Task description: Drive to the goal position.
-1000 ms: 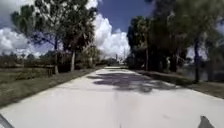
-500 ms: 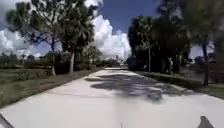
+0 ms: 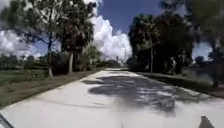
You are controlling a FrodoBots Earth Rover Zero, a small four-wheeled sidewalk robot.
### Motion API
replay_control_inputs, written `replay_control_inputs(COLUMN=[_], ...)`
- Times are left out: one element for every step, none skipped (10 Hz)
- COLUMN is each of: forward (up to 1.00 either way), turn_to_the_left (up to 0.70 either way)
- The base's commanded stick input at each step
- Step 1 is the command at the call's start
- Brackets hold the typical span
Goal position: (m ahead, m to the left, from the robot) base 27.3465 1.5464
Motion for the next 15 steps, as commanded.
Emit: replay_control_inputs(forward=[0.70, 0.70, 0.70, 0.70, 0.70, 0.70, 0.70, 0.70, 0.70, 0.70, 0.70, 0.70, 0.70, 0.70, 0.70], turn_to_the_left=[0.00, 0.00, 0.00, 0.00, 0.00, 0.00, 0.00, 0.00, 0.00, 0.00, 0.00, 0.00, 0.00, 0.00, 0.00])
